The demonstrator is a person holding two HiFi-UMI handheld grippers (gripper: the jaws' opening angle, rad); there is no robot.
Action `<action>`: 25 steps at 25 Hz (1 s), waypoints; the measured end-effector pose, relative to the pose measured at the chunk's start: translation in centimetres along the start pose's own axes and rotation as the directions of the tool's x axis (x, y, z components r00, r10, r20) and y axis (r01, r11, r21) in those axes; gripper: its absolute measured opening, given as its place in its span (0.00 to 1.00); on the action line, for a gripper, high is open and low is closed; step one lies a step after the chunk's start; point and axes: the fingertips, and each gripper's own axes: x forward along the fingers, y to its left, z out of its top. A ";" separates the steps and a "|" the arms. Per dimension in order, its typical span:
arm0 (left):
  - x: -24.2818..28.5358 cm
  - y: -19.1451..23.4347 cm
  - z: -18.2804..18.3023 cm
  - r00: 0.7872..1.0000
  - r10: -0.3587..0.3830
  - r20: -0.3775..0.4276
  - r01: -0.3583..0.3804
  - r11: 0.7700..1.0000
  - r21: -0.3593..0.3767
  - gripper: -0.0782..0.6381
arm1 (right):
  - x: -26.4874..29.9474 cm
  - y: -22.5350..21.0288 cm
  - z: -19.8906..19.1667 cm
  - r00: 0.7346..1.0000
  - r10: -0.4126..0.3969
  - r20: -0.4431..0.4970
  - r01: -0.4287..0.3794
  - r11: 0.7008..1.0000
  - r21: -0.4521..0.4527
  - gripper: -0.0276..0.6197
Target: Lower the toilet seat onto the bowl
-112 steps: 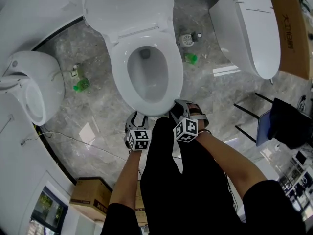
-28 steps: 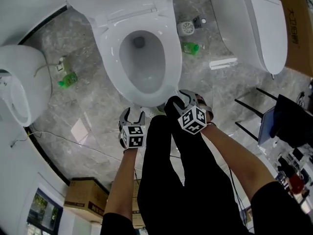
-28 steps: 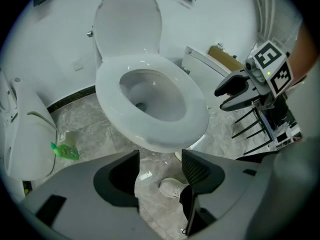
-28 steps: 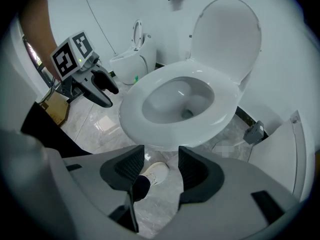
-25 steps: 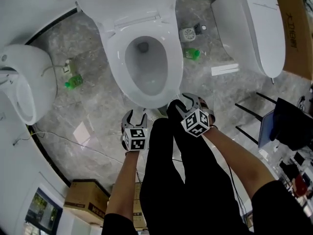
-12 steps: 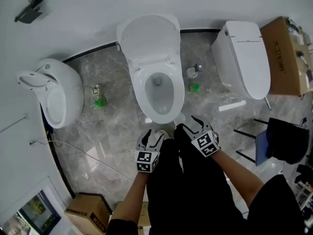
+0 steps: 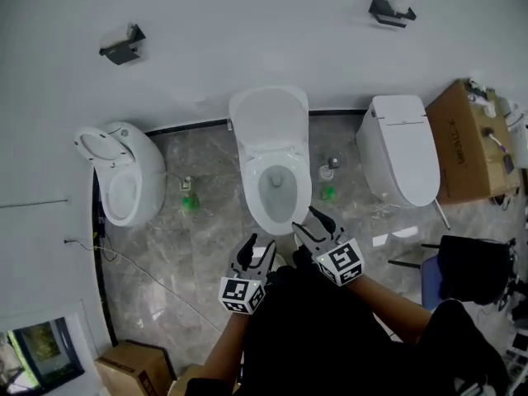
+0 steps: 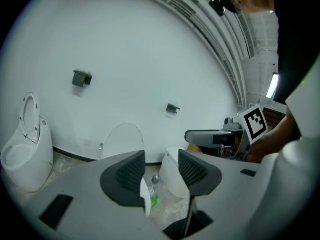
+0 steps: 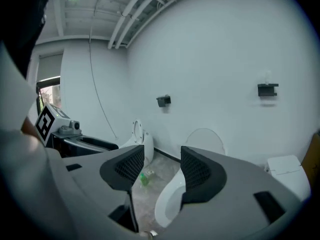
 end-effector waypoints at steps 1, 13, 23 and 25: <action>-1.0 -0.3 1.6 0.998 0.001 0.058 -0.001 1.000 -0.005 0.36 | -0.4 0.9 1.4 1.000 0.011 0.029 -0.011 1.000 0.008 0.39; -6.0 -4.3 7.2 0.984 0.033 0.175 -0.044 0.998 0.055 0.13 | -6.4 4.0 6.9 0.991 -0.047 0.129 0.046 0.999 0.013 0.28; -6.5 -9.8 7.3 0.970 0.082 0.227 -0.097 0.994 0.055 0.13 | -13.1 4.4 5.5 0.989 -0.019 0.144 0.019 1.000 -0.002 0.10; -6.9 -11.5 7.1 0.969 0.105 0.225 -0.120 0.991 0.056 0.13 | -14.4 4.3 5.6 0.987 0.004 0.162 -0.002 1.000 -0.012 0.10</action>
